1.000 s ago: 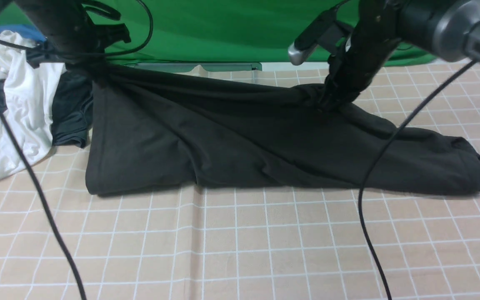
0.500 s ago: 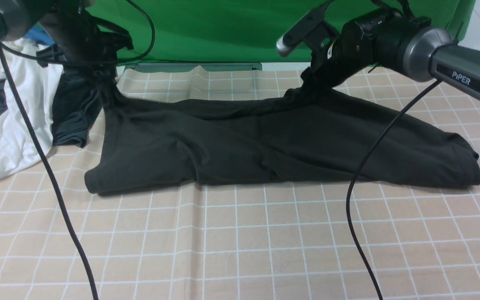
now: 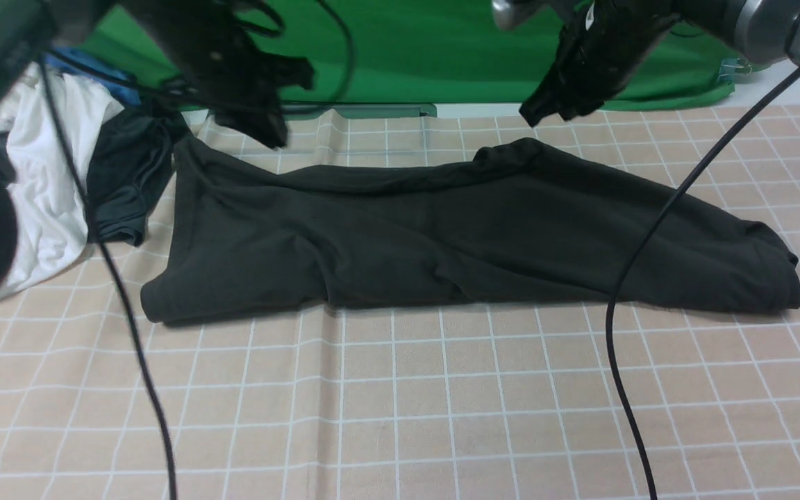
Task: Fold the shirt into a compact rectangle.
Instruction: 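Fold the black garment in half by bringing its near edge over to the far edge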
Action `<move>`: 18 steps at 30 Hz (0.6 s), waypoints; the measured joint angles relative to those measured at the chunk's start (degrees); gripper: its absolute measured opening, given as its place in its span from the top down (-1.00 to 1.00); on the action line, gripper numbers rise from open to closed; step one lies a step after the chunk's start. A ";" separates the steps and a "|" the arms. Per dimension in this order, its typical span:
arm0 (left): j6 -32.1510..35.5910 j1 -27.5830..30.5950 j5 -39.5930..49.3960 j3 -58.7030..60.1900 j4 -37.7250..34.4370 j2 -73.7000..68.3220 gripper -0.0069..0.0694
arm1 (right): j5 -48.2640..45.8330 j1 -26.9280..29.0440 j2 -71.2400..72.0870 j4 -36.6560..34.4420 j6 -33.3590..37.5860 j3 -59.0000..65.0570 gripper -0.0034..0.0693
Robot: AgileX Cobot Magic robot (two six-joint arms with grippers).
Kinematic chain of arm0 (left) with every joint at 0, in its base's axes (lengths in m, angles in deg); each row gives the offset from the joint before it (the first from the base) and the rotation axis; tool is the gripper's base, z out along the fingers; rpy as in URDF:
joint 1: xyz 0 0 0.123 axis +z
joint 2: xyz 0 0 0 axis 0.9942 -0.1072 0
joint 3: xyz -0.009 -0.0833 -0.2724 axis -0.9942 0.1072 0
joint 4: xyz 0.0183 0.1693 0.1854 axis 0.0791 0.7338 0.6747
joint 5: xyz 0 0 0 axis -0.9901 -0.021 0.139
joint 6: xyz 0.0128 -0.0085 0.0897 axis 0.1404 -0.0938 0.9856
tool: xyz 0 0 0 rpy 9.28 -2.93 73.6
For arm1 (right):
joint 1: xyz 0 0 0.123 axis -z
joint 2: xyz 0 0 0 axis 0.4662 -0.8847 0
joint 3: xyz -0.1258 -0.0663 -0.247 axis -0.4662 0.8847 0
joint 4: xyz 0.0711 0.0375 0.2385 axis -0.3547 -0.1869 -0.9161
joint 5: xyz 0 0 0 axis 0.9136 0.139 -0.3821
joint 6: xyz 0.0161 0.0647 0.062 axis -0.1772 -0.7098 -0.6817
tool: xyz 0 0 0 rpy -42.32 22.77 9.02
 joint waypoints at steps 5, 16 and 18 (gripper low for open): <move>2.31 -6.69 -3.75 0.21 -0.57 -3.41 0.77 | -2.21 1.26 0.00 -3.13 0.36 0.00 0.81; 2.53 -7.80 -15.52 0.23 -0.55 -11.99 0.77 | -2.92 1.66 0.00 -5.88 0.37 0.00 0.81; 2.47 -7.12 -22.99 0.23 0.20 -12.86 0.77 | -3.08 1.66 0.07 -8.36 0.26 0.00 0.81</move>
